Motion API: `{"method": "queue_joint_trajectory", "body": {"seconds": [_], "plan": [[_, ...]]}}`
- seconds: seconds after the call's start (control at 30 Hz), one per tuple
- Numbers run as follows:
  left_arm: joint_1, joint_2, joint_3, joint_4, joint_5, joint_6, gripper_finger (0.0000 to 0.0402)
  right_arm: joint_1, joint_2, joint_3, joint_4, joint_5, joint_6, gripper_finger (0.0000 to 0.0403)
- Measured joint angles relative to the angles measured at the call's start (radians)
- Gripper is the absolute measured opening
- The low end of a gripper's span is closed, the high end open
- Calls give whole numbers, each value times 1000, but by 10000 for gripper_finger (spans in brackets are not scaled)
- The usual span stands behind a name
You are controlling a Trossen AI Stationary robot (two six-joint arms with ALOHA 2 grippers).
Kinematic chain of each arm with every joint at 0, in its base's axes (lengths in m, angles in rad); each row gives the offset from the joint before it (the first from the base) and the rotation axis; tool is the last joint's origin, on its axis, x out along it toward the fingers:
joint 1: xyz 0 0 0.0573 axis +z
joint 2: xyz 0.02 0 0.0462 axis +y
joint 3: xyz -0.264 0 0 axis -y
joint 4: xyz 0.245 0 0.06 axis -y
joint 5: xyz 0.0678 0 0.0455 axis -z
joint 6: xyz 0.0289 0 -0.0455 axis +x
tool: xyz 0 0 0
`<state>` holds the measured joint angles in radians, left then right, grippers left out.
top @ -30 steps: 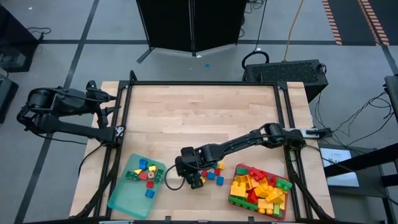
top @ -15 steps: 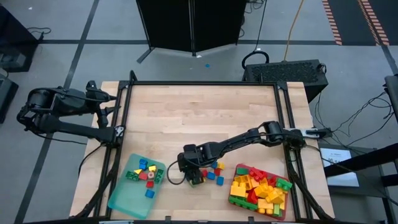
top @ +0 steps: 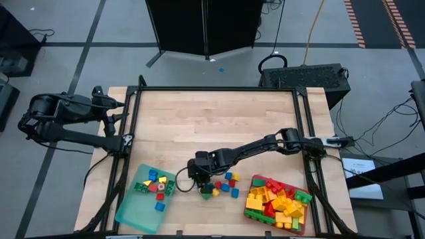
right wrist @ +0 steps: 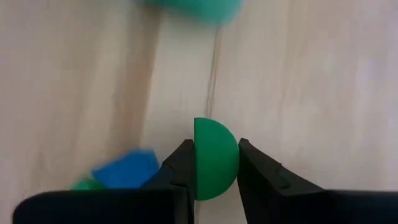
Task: Sort blocks by size
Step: Put the green block into the blue bin
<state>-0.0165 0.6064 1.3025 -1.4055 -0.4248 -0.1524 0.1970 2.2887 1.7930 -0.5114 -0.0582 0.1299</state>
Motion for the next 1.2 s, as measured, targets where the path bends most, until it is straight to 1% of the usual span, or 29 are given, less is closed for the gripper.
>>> {"method": "queue_joint_trajectory", "body": {"seconds": [0.07, 0.17, 0.2, 0.27, 0.37, 0.47, 0.53, 0.67, 0.83, 0.97, 1.0, 1.03, 1.2], "plan": [[0, 0, 0, 0, 0, 0, 187, -3, -4, 49, 3, 3, -6, 69], [0, 0, 0, 0, 0, 0, 187, -9, -6, 165, 30, 6, -26, 69], [0, 0, 0, 0, 0, 0, 187, -11, -9, 198, 64, 6, -37, 69], [0, 0, 0, 0, 0, 0, 187, -16, -12, 233, 197, 6, -58, 69], [0, 0, 0, 0, 0, 0, 187, -24, -11, 245, 399, 4, -61, 69], [0, 0, 0, 0, 0, 0, 187, -39, 14, 246, 519, 5, -51, 69], [0, 0, 0, 0, 0, 0, 187, -47, 44, 246, 560, -24, -17, 69], [0, 0, 0, 1, 0, 1, 187, -51, 119, 244, 629, -124, 54, 69], [0, 0, 0, 1, 0, 1, 187, -42, 160, 244, 644, -167, 99, 69], [0, 0, 0, 1, 0, 2, 187, -39, 167, 244, 638, -198, 122, 69], [0, 0, 0, 1, 0, 2, 187, -40, 167, 244, 638, -201, 120, 73], [0, 0, 0, 1, 0, 2, 187, -42, 167, 244, 640, -203, 119, 87], [0, 0, 0, 1, 0, 1, 187, -52, 167, 245, 623, -203, 143, 187]]}}
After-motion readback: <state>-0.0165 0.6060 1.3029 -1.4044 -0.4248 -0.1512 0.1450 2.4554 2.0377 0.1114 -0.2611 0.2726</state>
